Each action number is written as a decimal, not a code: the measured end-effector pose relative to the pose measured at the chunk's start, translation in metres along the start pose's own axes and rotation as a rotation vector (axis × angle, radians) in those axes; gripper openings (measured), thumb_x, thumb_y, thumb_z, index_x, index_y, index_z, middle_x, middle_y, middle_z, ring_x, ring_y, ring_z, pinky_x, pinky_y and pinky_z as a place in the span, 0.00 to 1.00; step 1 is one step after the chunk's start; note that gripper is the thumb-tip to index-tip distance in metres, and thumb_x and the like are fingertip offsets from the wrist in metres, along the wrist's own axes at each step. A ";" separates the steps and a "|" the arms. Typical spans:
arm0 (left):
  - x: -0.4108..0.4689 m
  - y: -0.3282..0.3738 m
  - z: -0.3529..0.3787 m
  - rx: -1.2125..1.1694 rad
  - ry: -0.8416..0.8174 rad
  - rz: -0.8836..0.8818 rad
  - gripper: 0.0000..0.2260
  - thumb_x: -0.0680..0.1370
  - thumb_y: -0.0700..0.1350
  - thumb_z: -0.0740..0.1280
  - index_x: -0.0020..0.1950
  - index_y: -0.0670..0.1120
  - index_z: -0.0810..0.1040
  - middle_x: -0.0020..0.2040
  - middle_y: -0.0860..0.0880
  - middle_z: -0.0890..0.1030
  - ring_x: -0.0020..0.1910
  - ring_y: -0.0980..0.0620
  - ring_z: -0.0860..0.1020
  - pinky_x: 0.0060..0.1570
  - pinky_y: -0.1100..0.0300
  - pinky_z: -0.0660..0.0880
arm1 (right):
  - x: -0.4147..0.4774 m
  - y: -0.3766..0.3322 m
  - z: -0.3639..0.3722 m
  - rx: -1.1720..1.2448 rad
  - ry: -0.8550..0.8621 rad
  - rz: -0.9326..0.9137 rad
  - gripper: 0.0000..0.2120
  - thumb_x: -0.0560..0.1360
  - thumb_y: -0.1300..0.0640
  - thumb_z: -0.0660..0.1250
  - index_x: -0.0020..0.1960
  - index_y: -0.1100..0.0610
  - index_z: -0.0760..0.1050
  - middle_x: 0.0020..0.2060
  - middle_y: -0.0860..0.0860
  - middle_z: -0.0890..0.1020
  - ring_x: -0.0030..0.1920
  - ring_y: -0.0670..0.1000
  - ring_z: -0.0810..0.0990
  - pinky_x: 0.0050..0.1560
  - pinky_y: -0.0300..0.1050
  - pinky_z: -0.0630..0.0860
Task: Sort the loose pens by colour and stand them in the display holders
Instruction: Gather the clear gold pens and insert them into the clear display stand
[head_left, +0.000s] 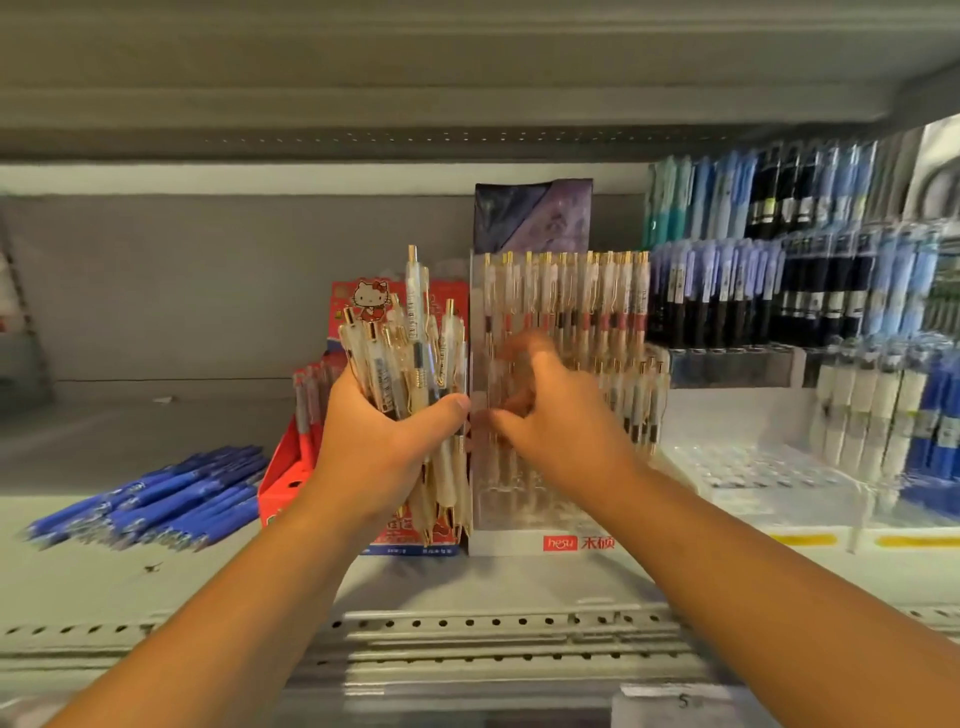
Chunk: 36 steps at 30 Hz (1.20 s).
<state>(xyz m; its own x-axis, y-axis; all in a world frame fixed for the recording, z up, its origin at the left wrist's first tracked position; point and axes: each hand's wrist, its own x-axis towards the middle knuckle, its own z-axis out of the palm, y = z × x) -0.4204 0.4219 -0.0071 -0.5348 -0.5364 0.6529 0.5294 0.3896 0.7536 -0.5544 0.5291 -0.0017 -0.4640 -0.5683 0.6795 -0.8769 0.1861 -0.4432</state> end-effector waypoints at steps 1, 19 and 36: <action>-0.001 0.000 0.000 0.004 -0.011 0.001 0.19 0.67 0.43 0.75 0.57 0.51 0.78 0.47 0.52 0.86 0.47 0.52 0.85 0.42 0.61 0.81 | -0.002 -0.002 0.001 -0.060 -0.036 -0.004 0.25 0.74 0.53 0.72 0.63 0.43 0.62 0.33 0.44 0.80 0.33 0.42 0.80 0.34 0.43 0.81; -0.002 0.000 -0.001 -0.062 -0.082 -0.016 0.18 0.66 0.42 0.74 0.54 0.50 0.79 0.47 0.49 0.86 0.47 0.50 0.85 0.46 0.53 0.83 | -0.013 -0.012 -0.003 -0.146 -0.169 0.054 0.25 0.77 0.60 0.66 0.70 0.52 0.59 0.39 0.48 0.81 0.38 0.50 0.81 0.43 0.55 0.82; 0.001 -0.003 0.000 -0.110 -0.126 -0.048 0.21 0.67 0.39 0.73 0.59 0.43 0.79 0.49 0.46 0.86 0.49 0.47 0.85 0.43 0.58 0.80 | -0.016 -0.037 -0.013 0.855 -0.089 0.175 0.07 0.75 0.62 0.71 0.52 0.53 0.80 0.39 0.49 0.85 0.38 0.49 0.83 0.31 0.41 0.78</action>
<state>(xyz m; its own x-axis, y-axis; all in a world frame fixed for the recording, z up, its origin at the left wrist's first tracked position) -0.4228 0.4199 -0.0085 -0.6357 -0.4517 0.6259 0.5667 0.2775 0.7758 -0.5159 0.5421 0.0113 -0.5404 -0.6547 0.5286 -0.3834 -0.3676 -0.8473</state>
